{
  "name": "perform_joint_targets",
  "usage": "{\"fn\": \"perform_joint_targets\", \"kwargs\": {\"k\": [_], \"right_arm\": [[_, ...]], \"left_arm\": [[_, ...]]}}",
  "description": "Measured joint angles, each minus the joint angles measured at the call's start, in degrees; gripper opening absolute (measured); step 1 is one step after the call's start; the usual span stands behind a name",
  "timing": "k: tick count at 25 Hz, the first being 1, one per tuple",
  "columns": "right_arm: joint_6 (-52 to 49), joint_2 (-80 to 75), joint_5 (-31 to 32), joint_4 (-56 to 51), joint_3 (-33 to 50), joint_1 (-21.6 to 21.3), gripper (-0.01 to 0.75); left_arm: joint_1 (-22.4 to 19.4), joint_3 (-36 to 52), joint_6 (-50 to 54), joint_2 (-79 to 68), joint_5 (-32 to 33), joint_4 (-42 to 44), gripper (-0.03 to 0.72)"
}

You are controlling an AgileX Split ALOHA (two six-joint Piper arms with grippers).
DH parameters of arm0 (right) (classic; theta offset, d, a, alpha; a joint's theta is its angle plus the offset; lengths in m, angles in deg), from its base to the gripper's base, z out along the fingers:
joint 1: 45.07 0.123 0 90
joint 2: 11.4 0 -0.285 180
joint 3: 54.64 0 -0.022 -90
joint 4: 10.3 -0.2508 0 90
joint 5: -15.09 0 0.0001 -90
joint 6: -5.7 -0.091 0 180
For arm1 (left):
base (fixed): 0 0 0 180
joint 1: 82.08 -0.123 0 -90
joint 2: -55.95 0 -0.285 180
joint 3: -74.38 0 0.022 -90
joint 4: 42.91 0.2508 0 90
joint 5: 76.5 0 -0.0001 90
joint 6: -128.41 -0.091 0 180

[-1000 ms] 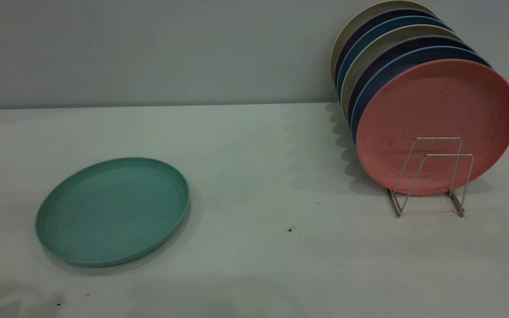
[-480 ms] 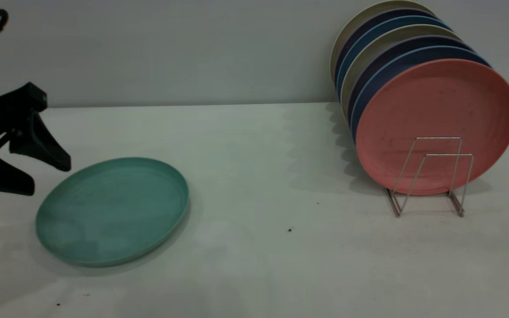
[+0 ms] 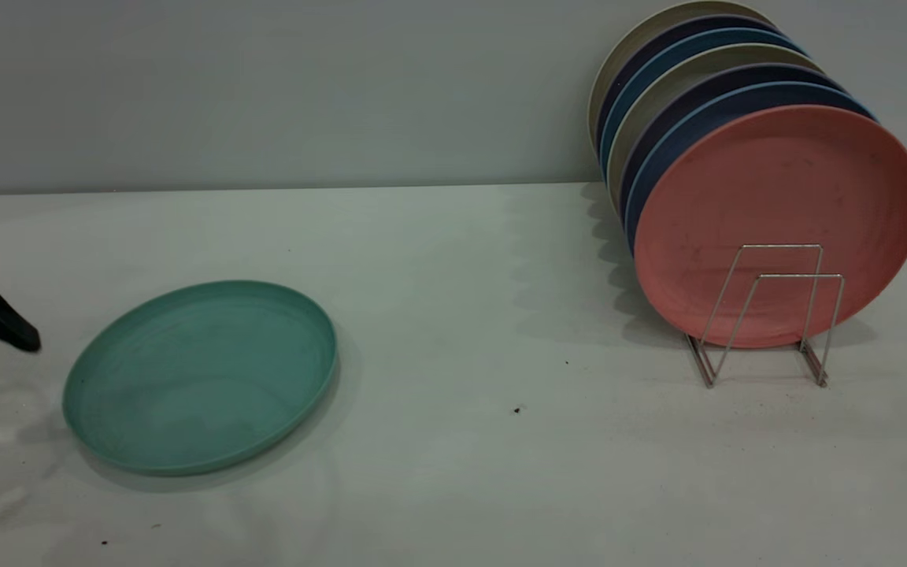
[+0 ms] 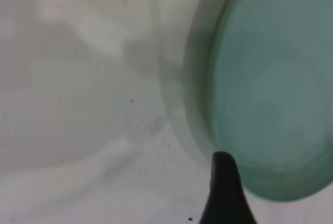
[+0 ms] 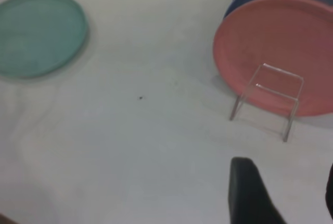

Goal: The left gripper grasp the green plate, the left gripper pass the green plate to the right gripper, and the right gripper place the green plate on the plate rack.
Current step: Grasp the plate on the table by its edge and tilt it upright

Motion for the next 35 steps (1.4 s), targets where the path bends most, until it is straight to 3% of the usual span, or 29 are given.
{"fn": "perform_joint_targets", "kwargs": {"k": [17,25,29,31,35], "right_arm": [[0.0,0.0,0.0,-0.1,0.0,0.0,0.377],[0.0,0.0,0.0,-0.2,0.0,0.0,0.377],[0.0,0.0,0.0,-0.2,0.0,0.0,0.377],[0.0,0.0,0.0,-0.2,0.0,0.0,0.377],[0.0,0.0,0.0,-0.5,0.0,0.0,0.377]], "left_arm": [[0.0,-0.5,-22.6,-14.8,0.0,-22.0,0.539],[0.0,-0.9,-38.2,-21.3,9.2,-37.8,0.527],[-0.1,-1.2,-39.1,-23.5,12.3,-38.9,0.443],[-0.1,-1.2,-39.1,-24.1,12.6,-38.9,0.360],[-0.1,-1.2,-39.2,-24.5,11.8,-39.0,0.117]]}}
